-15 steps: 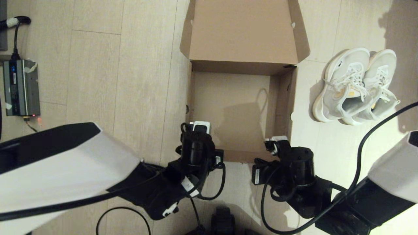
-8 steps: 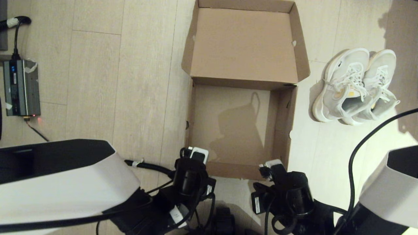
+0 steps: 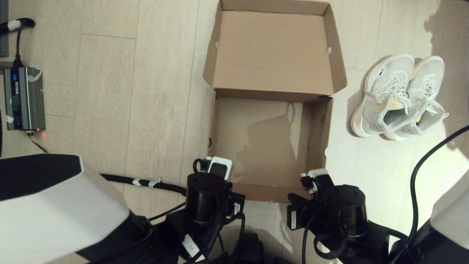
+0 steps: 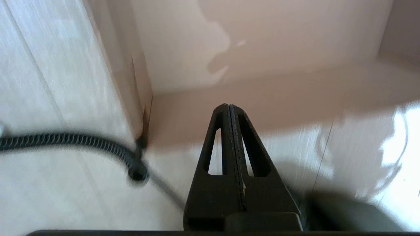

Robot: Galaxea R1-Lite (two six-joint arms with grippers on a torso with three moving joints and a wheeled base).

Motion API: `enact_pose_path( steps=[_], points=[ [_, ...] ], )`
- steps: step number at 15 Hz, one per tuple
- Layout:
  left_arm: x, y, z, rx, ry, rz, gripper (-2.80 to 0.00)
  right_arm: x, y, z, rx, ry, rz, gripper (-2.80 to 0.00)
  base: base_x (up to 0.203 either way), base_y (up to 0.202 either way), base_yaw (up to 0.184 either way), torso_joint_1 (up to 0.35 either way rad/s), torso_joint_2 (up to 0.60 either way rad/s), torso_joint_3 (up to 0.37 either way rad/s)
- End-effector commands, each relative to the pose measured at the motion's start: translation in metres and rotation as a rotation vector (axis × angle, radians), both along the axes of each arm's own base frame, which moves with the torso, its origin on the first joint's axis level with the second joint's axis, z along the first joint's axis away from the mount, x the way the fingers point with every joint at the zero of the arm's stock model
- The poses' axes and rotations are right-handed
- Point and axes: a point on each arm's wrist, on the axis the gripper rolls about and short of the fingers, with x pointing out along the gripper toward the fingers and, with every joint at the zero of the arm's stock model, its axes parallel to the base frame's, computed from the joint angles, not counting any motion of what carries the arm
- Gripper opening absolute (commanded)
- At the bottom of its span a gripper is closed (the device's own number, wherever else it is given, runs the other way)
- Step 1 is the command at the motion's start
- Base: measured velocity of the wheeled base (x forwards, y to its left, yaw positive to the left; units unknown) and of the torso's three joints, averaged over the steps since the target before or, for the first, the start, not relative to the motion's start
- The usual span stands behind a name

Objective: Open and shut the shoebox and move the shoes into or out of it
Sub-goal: Put the shoes into the shoe box

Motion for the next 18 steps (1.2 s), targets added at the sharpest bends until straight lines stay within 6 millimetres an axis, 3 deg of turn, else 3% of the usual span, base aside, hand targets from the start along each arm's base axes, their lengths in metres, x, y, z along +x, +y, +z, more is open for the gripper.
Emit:
enact_pose_path(
  steps=[1, 5, 10, 13, 15, 18],
  points=[
    [0.011, -0.01, -0.016, 0.014, 0.01, 0.005, -2.8, 0.001, -0.003, 0.012, 0.024, -0.038, -0.012, -2.8, 0.0, 0.0, 0.0, 0.0, 0.0, 0.0],
    [0.02, -0.014, -0.057, 0.077, 0.065, 0.018, -2.8, 0.0, -0.007, 0.024, -0.035, -0.104, -0.074, -2.8, 0.0, 0.0, 0.0, 0.0, 0.0, 0.0],
    [-0.008, 0.011, -0.087, 0.181, 0.155, 0.011, -2.8, 0.001, -0.008, 0.025, -0.034, -0.109, -0.078, -2.8, 0.0, 0.0, 0.0, 0.0, 0.0, 0.0],
    [-0.018, 0.015, -0.089, 0.176, 0.144, -0.003, -2.8, 0.003, -0.01, 0.026, -0.03, -0.111, -0.091, -2.8, 0.0, 0.0, 0.0, 0.0, 0.0, 0.0],
    [-0.011, 0.009, -0.065, 0.097, 0.073, 0.004, -2.8, 0.013, -0.017, 0.042, 0.01, -0.158, -0.13, -2.8, 0.0, 0.0, 0.0, 0.0, 0.0, 0.0],
    [0.006, 0.014, 0.021, -0.082, -0.105, 0.046, -2.8, 0.033, -0.04, 0.1, 0.079, -0.262, -0.222, -2.8, 0.0, 0.0, 0.0, 0.0, 0.0, 0.0]
  ],
)
